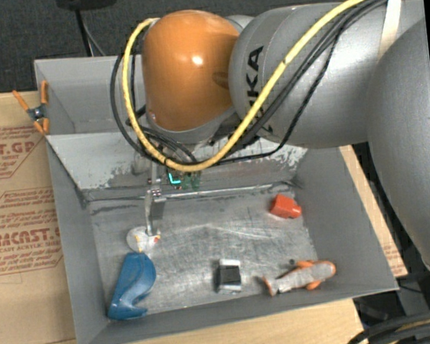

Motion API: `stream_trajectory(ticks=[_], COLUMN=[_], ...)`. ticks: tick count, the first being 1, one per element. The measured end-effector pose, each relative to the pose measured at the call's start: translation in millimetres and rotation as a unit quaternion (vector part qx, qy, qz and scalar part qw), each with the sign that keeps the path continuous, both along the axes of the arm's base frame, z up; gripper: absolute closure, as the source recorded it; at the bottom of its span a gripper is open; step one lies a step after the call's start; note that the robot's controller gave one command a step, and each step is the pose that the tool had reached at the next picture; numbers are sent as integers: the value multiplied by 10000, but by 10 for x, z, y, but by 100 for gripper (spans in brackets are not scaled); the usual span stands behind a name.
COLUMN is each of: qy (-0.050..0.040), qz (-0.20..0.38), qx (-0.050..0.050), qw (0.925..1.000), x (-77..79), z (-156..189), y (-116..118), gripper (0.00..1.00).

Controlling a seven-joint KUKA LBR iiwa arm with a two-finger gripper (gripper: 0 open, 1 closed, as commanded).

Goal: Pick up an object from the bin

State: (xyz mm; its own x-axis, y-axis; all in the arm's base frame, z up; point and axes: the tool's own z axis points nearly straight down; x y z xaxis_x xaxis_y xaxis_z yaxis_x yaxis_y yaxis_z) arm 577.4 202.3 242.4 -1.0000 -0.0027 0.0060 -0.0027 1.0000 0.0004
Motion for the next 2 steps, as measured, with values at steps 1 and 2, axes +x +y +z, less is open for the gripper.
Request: stream_trajectory(ticks=[1,2], qy=[-37,-63], qz=[-8,208], qx=[7,11], qw=[10000,9998], x=[18,-107], z=[43,-530], y=[-10,30], gripper=[0,0])
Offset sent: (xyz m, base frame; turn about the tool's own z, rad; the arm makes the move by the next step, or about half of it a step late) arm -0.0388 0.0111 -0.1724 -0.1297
